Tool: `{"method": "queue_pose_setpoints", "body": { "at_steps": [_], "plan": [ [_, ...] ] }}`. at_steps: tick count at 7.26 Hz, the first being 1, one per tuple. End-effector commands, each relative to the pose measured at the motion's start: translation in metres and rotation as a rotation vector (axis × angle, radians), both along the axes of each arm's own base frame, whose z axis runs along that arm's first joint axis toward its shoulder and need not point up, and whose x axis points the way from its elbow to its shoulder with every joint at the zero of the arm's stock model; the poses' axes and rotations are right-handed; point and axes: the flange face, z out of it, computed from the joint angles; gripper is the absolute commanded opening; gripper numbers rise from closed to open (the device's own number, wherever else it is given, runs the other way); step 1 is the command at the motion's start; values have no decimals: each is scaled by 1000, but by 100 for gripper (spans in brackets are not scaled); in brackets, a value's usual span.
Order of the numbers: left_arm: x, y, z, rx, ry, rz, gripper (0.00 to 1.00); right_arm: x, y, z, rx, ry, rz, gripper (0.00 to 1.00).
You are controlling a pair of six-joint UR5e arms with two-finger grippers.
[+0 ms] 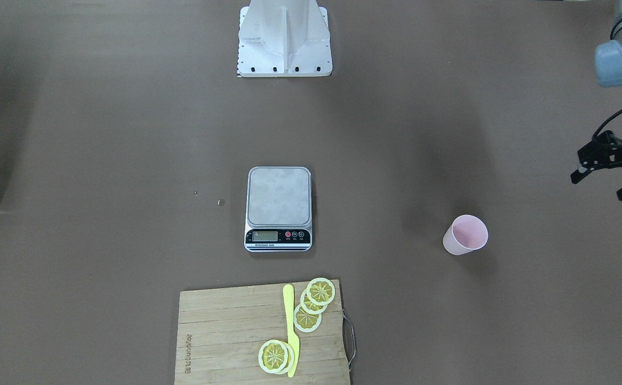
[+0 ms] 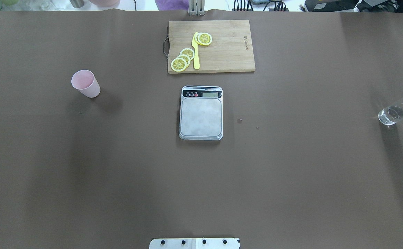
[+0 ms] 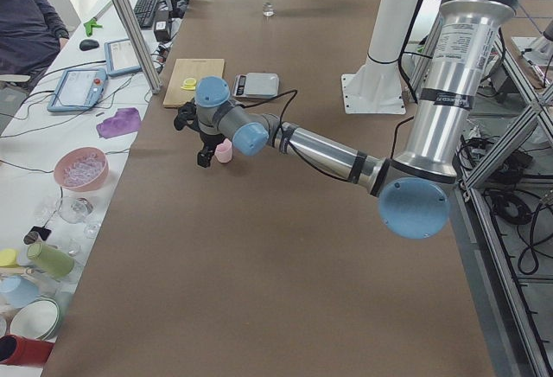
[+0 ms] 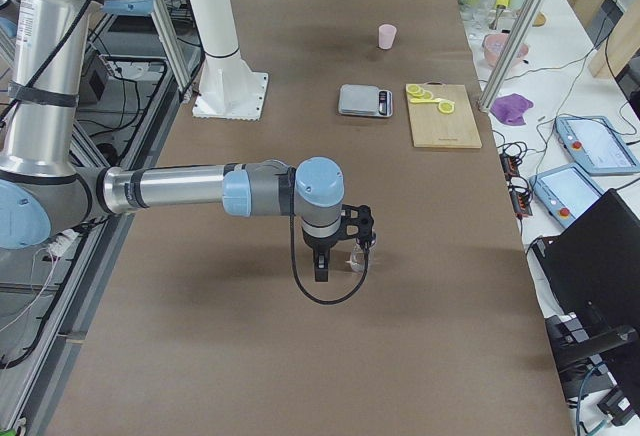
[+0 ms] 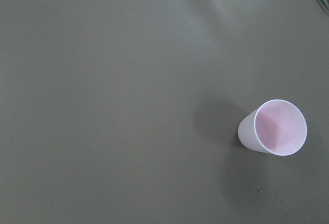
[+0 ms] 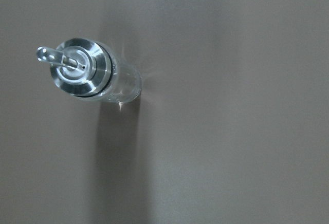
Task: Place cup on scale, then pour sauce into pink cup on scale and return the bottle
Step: 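Reach the left gripper down to the pink cup and grasp it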
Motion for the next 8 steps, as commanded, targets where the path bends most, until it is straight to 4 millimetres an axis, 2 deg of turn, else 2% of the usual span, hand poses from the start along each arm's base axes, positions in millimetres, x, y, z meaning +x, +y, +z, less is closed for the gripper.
{"method": "queue_pose_setpoints", "body": {
  "at_steps": [1, 2, 4, 5, 6, 8],
  "plan": [
    [55, -29, -14, -45, -28, -34, 93, 0, 2, 1, -5, 0, 2, 98],
    [64, -41, -21, -50, -34, -53, 92, 0, 2, 1, -5, 0, 2, 99],
    [98, -54, -27, -55, -50, -60, 86, 0, 2, 1, -5, 0, 2, 99],
    [131, -50, -22, -43, -61, -81, 84, 0, 1, 1, -3, 0, 2, 99],
    [145, -48, -12, -26, -66, -75, 82, 0, 1, 1, -3, 0, 2, 99],
    [146, -42, -6, -19, -66, -65, 81, 0, 1, 0, -2, 0, 2, 99]
  ]
}}
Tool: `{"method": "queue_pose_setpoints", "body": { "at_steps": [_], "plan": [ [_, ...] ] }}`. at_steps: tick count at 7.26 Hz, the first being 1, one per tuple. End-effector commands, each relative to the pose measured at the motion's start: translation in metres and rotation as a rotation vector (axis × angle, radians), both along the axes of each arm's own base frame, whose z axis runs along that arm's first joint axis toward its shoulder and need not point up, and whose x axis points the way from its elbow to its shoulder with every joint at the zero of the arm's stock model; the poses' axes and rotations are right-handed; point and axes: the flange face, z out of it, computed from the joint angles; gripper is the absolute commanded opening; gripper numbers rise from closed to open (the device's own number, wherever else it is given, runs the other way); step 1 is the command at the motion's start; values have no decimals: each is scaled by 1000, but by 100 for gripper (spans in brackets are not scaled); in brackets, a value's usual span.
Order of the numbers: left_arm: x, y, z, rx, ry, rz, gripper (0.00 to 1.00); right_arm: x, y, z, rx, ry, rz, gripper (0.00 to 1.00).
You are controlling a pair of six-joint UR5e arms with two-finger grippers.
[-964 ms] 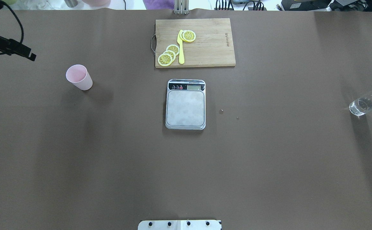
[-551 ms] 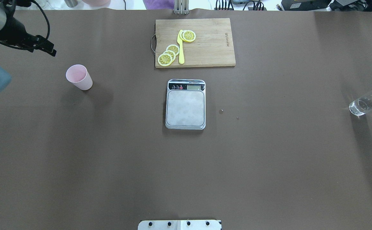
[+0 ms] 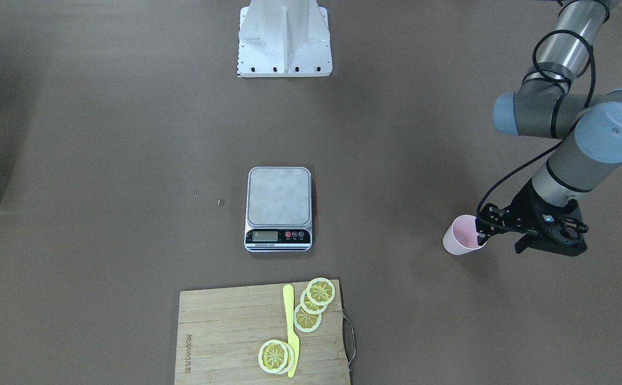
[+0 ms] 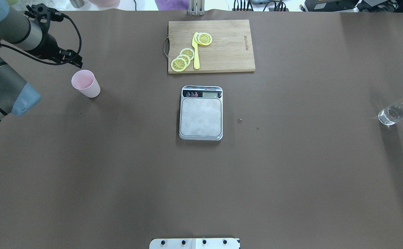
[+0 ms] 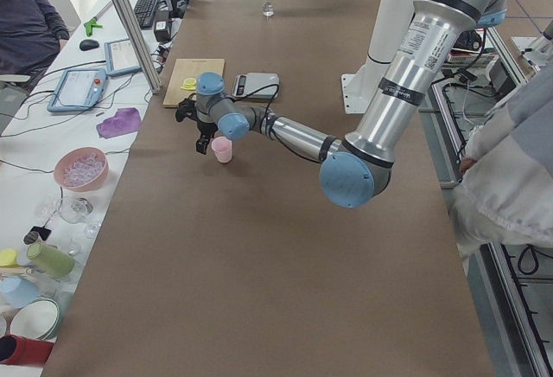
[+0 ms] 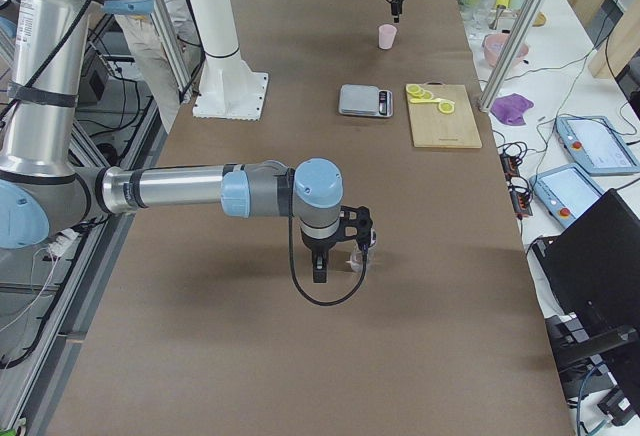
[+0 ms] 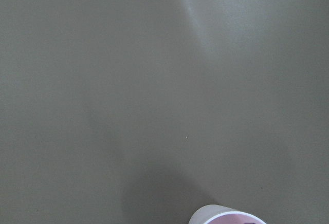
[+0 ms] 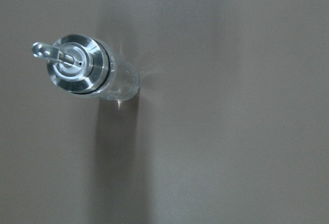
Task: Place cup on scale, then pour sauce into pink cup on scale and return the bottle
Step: 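Reach the left gripper down to the pink cup and grasp it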
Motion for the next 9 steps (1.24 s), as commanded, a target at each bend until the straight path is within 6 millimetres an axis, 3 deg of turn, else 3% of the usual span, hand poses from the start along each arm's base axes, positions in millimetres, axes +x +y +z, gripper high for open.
{"method": "queue_pose_setpoints", "body": {
  "at_steps": [1, 4, 6, 8, 9],
  "plan": [
    [2, 6, 9, 6, -5, 9, 81, 0, 0, 0, 1, 0, 0, 99],
    [-1, 14, 21, 22, 13, 3, 76, 0, -1, -1, 2, 0, 0, 99],
    [14, 22, 21, 25, 14, 28, 57, 0, -2, -2, 4, 0, 0, 99],
    [25, 27, 21, 24, 14, 47, 51, 0, -2, -2, 4, 0, 0, 99],
    [26, 28, 21, 24, 14, 48, 35, 0, -2, -2, 4, 0, 0, 99]
  ]
}}
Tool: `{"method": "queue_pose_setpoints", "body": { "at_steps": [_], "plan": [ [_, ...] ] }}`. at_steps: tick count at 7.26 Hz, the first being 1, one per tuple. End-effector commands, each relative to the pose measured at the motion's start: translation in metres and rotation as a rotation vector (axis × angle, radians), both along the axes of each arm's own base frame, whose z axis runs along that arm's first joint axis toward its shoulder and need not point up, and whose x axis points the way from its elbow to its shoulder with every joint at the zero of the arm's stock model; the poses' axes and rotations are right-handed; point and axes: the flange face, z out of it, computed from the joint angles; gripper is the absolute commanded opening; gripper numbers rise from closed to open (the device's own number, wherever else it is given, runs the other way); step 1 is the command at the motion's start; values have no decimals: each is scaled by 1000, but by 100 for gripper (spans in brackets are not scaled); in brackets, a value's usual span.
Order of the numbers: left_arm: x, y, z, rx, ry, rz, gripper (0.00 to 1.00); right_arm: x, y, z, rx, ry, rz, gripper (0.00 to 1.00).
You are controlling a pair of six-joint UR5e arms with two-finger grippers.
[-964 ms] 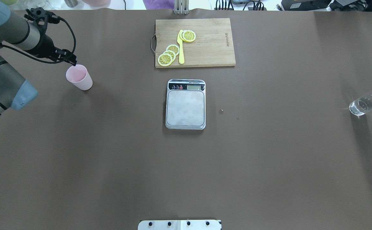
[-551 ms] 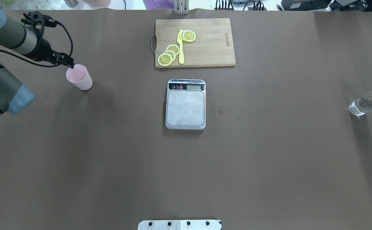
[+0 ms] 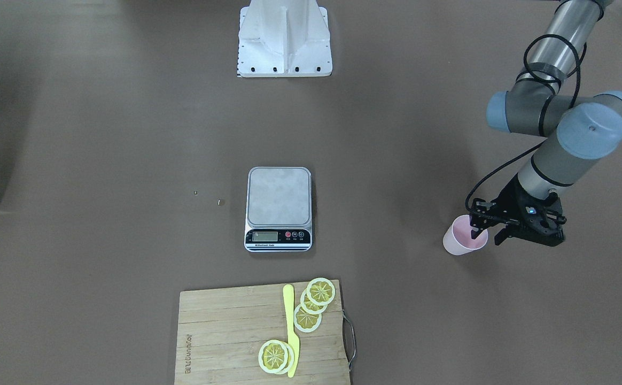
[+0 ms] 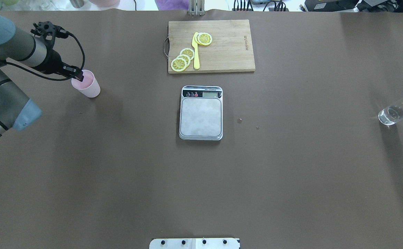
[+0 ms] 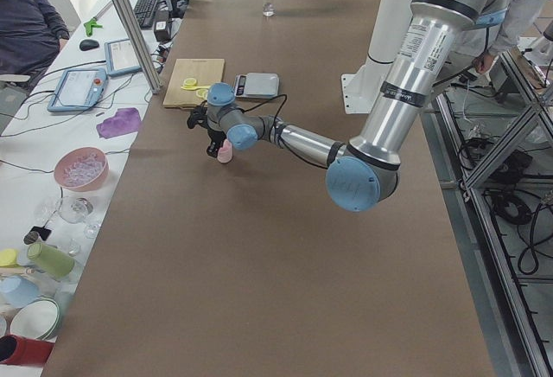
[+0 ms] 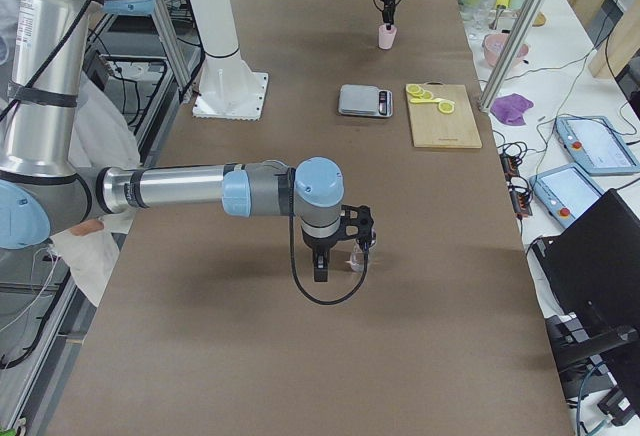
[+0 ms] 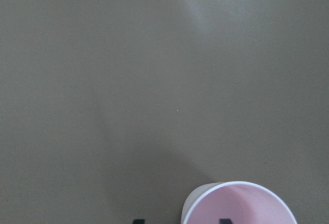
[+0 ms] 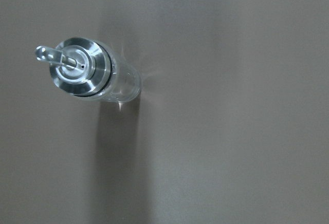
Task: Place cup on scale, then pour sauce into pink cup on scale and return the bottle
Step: 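Reach the left gripper down to the pink cup and grasp it, then carry the pink cup with the left gripper onto the scale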
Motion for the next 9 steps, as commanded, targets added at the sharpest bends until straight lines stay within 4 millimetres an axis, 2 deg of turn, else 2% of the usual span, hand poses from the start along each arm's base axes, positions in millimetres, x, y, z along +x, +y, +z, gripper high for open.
{"method": "queue_pose_setpoints", "body": {
  "at_steps": [1, 2, 3, 5, 7, 8, 9],
  "plan": [
    [3, 2, 0, 1, 0, 6, 5, 0, 0, 0, 0, 0, 0, 99],
    [2, 1, -1, 3, 2, 4, 0, 0, 0, 0, 0, 0, 0, 99],
    [0, 5, -12, 18, 14, 2, 0, 0, 0, 0, 0, 0, 0, 99],
    [-4, 9, -51, 21, 41, -11, 0, 0, 0, 0, 0, -2, 0, 99],
    [-5, 21, -145, -71, 41, -60, 0, 0, 0, 1, -1, 0, 0, 99],
    [26, 42, -185, -116, 53, -58, 0, 0, 0, 1, -3, 0, 0, 99],
    [67, 60, -220, -140, 60, -83, 0, 0, 0, 1, -3, 0, 0, 99]
  ]
}}
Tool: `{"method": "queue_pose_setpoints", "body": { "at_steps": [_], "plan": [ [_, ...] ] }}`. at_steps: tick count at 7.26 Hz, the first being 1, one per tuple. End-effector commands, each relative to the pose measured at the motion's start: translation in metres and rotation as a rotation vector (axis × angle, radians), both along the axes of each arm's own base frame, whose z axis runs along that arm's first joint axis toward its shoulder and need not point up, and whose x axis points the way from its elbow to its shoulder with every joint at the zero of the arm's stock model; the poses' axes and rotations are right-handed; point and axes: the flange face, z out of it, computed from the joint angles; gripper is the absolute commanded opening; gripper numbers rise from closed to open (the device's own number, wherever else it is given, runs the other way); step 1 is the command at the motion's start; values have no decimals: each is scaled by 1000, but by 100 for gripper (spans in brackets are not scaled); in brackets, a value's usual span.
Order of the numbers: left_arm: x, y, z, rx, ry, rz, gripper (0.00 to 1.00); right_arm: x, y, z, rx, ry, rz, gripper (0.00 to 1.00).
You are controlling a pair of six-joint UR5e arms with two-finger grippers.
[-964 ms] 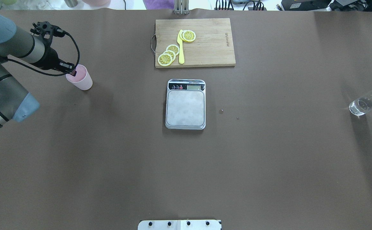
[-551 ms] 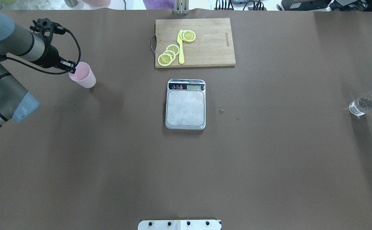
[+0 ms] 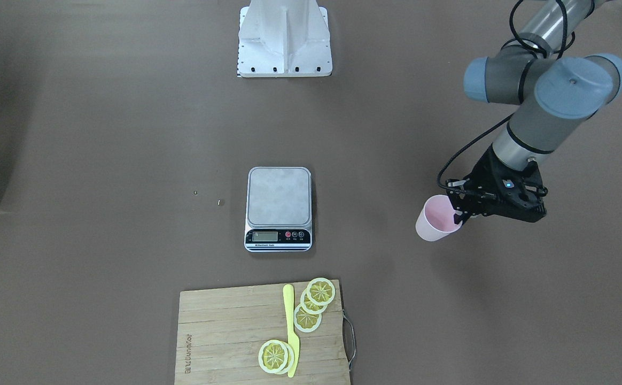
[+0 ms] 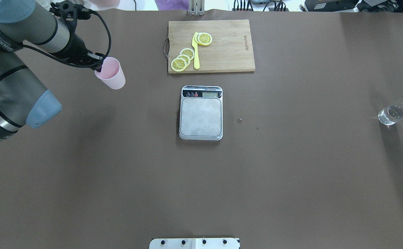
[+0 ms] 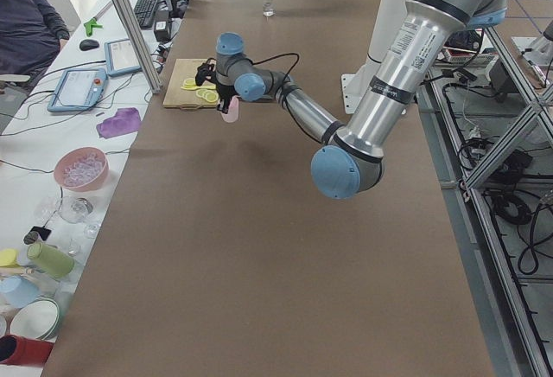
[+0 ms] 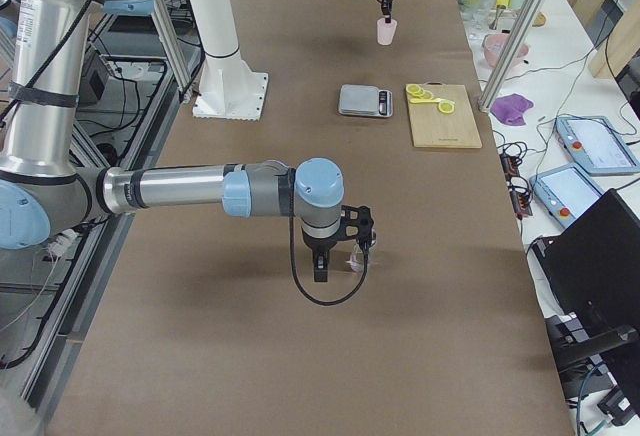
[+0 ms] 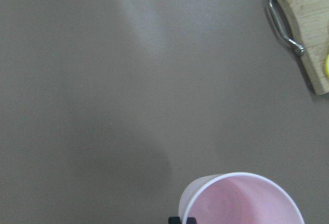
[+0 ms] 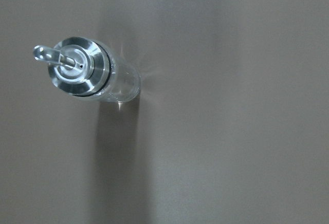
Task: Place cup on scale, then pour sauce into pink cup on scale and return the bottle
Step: 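Carry the pink cup with the left gripper onto the scale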
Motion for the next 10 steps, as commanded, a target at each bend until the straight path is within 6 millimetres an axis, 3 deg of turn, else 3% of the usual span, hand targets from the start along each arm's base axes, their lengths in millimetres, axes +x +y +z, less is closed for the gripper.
{"method": "queue_pose_setpoints", "body": {
  "at_steps": [1, 2, 3, 5, 6, 10],
  "plan": [
    [80, 44, -80, -66, 8, -26, 0, 0, 0, 0, -1, 0, 0, 99],
    [105, 60, -114, -102, 5, -52, 0, 0, 0, 0, -2, 0, 1, 99],
    [135, 75, -133, -114, 1, -37, 0, 0, 0, 1, -3, 0, 1, 99],
    [194, 73, -164, -123, -25, -61, 0, 0, 1, 1, -5, -1, 1, 99],
    [207, 73, -163, -125, -35, -54, 0, 0, 1, 1, -5, -1, 1, 99],
    [218, 75, -155, -114, -54, -59, 0, 0, 1, 1, -5, -1, 1, 99]
  ]
}}
